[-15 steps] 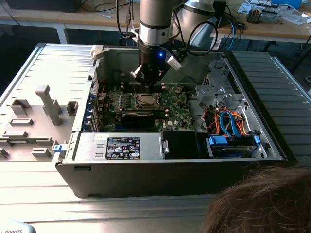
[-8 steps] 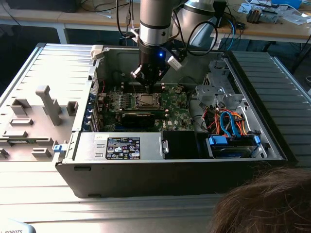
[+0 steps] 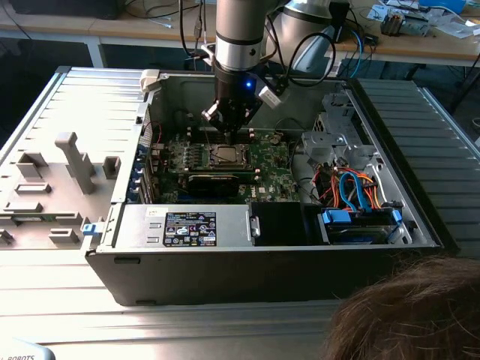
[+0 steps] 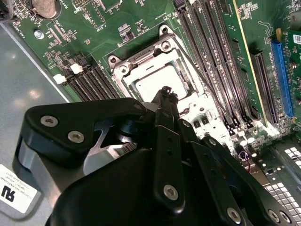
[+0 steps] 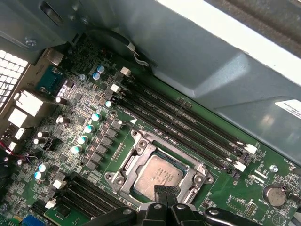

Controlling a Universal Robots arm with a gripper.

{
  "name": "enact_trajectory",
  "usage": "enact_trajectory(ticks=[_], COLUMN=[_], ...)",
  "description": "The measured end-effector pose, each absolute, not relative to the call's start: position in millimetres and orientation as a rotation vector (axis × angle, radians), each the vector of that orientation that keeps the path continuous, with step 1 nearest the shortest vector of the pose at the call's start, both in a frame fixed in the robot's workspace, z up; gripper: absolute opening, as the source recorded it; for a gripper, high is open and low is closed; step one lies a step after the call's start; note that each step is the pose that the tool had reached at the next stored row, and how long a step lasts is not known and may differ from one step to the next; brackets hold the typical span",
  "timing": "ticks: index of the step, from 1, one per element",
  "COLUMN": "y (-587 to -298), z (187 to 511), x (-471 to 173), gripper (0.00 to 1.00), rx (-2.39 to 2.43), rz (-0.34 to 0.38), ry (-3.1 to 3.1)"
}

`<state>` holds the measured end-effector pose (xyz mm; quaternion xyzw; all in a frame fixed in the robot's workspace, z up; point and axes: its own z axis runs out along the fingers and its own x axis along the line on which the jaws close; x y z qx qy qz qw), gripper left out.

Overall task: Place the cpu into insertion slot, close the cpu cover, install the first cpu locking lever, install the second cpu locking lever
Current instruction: 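Install the first cpu locking lever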

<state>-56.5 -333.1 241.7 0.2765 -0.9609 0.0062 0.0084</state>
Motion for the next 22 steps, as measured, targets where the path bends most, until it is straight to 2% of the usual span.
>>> enact_trajectory(ticks=[22], y=[-333.1], z=[241.7], x=[-56.5], gripper=[0.11], rx=[0.911], rz=[0.020], ry=[-2.989])
